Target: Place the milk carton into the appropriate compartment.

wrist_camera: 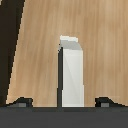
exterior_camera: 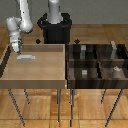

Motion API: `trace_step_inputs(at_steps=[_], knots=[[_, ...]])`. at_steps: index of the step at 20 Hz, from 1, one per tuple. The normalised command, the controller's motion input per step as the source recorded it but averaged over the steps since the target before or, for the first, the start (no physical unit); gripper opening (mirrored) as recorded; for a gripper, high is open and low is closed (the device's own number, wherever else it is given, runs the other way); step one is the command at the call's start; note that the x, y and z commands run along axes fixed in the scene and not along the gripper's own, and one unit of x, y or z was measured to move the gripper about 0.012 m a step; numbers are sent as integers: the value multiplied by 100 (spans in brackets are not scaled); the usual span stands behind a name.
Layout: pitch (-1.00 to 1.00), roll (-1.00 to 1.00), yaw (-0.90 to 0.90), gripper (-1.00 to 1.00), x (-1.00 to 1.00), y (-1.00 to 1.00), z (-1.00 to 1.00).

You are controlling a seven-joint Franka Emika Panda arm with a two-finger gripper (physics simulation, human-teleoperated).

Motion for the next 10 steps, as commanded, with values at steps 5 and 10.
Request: trace_step_inputs(at_steps=[5,10], knots=[[0,0,0,100,0,0,-40],[0,0,0,100,40,0,0]])
